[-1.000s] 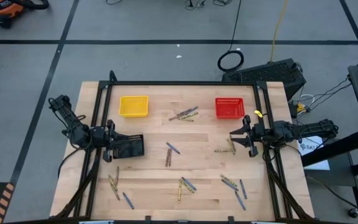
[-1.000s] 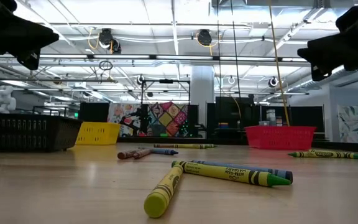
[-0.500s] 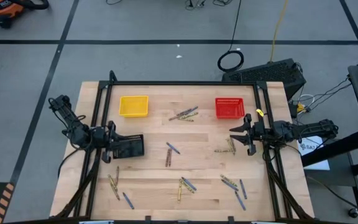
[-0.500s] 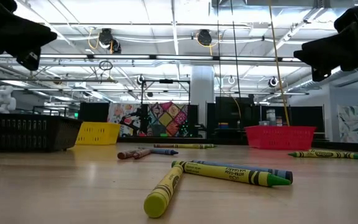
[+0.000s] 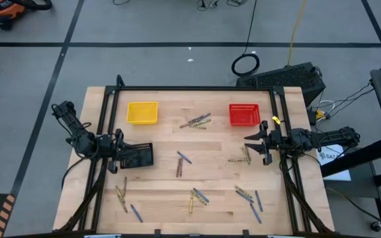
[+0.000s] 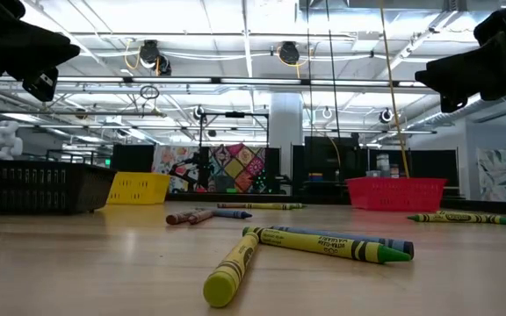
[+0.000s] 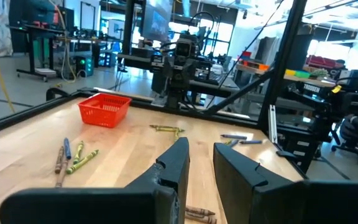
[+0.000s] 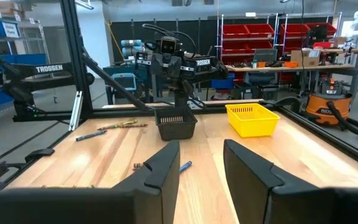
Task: Sort crayons
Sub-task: Put the brown crayon into the red bin
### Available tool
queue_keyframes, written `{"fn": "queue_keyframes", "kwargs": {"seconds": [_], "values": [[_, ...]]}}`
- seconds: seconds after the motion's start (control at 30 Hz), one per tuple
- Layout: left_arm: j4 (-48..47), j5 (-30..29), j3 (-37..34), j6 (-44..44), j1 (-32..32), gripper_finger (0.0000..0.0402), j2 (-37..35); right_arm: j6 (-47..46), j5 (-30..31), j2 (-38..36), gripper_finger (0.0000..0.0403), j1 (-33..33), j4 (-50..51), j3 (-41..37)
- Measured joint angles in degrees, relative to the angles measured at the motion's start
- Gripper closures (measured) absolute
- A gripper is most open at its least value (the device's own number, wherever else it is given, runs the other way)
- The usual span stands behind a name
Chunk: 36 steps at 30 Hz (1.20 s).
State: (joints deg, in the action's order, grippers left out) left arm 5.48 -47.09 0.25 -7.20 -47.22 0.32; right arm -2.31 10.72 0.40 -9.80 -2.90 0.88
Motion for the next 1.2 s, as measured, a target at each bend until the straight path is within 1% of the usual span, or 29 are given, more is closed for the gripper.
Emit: {"fn": "queue_keyframes", "kwargs": {"seconds": [0.2,0.43,0.5,0.63,0.7,0.8,0.97,1.07,1.2], "values": [[1.5,-0.1,0.0,1.7,0.0,0.0322,0.0,0.0,-0.1,0.0,0.0291,0.0,-0.4,0.0],[2.6,-0.4,0.0,1.6,0.0,0.0322,0.0,0.0,0.0,0.0,0.0291,0.0,-4.5,0.0],[2.6,-3.2,0.0,1.6,0.0,0.0322,0.0,-0.1,0.4,0.0,0.0291,0.0,-5.4,0.0],[2.7,-11.0,0.1,1.5,0.0,0.0322,0.0,-2.6,6.0,0.0,0.0291,0.0,-8.5,0.0],[2.6,-11.6,0.3,1.5,0.0,0.0322,0.0,-3.0,7.6,0.0,0.0291,0.0,-10.1,0.5],[2.6,-11.7,2.2,1.6,0.0,0.0322,0.0,-3.0,7.6,0.7,0.0291,0.0,-9.5,2.4],[-1.2,-11.7,5.4,1.6,0.0,0.0322,0.0,-2.1,9.7,5.3,0.0291,0.0,-9.4,7.7],[-5.4,-11.7,7.6,0.8,0.0,0.0322,0.1,-1.4,10.4,10.3,0.0291,0.0,-8.0,10.1],[-11.5,-11.7,10.9,-3.0,0.0,0.0322,0.2,-1.2,10.6,17.7,0.0291,0.0,-6.8,14.6]]}}
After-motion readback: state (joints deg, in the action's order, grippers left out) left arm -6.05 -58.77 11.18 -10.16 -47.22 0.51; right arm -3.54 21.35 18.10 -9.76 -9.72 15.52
